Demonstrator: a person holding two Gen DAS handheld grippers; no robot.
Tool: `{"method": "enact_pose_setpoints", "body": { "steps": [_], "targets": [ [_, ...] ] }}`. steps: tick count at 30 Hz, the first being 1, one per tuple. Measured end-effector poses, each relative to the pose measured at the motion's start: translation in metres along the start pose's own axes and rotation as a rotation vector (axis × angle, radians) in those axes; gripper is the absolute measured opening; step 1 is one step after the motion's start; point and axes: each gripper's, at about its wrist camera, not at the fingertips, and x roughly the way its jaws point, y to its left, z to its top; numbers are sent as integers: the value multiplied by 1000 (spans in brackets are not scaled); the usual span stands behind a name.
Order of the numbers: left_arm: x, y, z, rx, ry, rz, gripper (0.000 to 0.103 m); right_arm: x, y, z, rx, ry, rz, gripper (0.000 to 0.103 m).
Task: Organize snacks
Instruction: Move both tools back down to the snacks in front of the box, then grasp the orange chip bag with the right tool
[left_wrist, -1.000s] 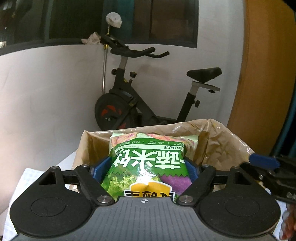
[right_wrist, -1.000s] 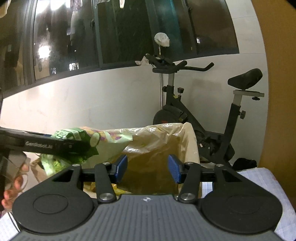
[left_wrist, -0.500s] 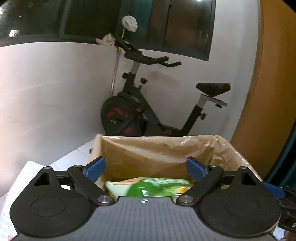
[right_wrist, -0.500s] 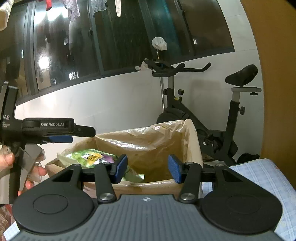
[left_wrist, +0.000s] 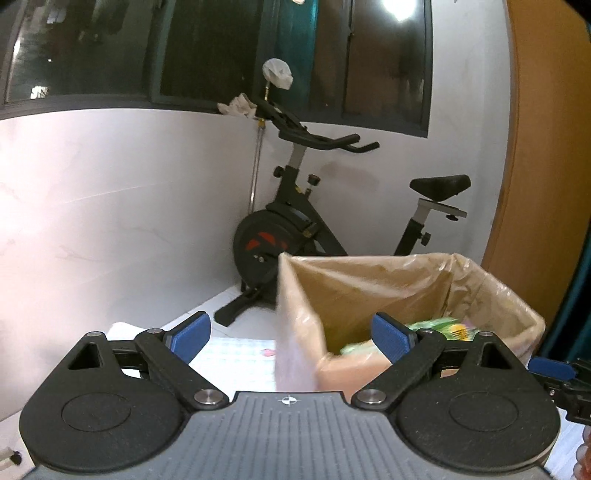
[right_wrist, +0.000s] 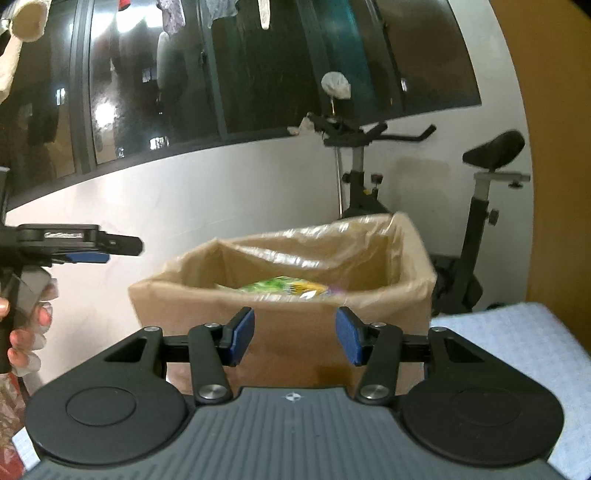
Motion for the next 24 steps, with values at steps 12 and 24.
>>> {"method": "enact_pose_setpoints", "body": {
  "steps": [12,24],
  "targets": [
    [-14,34,-73,-29,102,42,95,33,32,-85,14,254,44,96],
    [-1,52,-114,-92,200,67,95,62,52,-127,-139,450,-7,88]
  ]
}}
